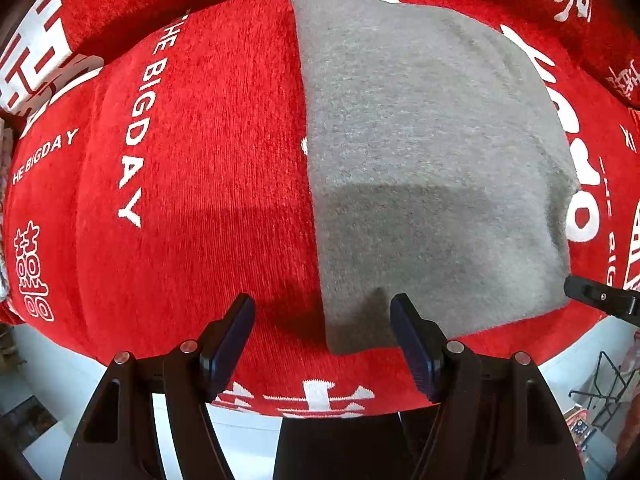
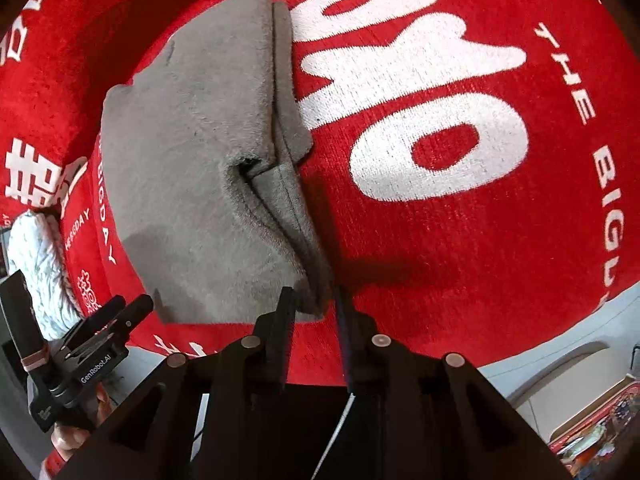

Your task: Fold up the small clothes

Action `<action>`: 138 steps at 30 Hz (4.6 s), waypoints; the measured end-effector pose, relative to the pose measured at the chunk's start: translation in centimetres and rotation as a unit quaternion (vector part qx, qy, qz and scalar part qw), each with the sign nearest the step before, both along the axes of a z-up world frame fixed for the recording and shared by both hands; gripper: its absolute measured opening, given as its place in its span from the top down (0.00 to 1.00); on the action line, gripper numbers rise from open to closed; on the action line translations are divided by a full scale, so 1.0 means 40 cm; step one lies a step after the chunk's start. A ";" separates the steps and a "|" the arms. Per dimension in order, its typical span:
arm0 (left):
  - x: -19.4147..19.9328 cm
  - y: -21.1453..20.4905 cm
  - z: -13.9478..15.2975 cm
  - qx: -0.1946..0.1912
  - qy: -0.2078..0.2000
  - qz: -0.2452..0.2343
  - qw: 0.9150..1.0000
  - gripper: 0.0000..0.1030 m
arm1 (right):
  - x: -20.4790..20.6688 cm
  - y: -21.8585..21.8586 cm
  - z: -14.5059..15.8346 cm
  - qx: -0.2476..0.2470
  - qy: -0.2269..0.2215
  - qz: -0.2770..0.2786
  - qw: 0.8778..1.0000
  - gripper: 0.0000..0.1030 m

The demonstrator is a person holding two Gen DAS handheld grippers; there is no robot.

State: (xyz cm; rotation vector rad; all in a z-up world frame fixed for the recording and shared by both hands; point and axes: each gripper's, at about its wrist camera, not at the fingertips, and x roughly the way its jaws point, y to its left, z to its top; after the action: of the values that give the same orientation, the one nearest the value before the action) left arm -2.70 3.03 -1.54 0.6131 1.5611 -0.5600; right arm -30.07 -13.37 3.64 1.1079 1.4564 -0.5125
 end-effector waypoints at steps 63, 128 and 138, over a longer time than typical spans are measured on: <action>0.025 -0.003 0.390 -0.048 -0.086 0.031 0.995 0.00 | 0.187 0.060 0.403 -0.194 -0.005 0.112 0.974 0.00; 0.024 -0.008 0.410 -0.044 -0.103 0.035 0.993 0.00 | 0.195 0.060 0.422 -0.197 -0.003 0.119 0.973 0.00; 0.024 -0.011 0.409 -0.044 -0.107 0.034 0.993 0.00 | 0.199 0.062 0.412 -0.197 -0.001 0.122 0.973 0.00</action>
State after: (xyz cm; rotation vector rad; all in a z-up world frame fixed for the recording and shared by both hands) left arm -1.73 2.60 14.81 0.5323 1.3433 -0.4928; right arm -22.10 -10.88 20.14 0.6079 1.3897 -0.5932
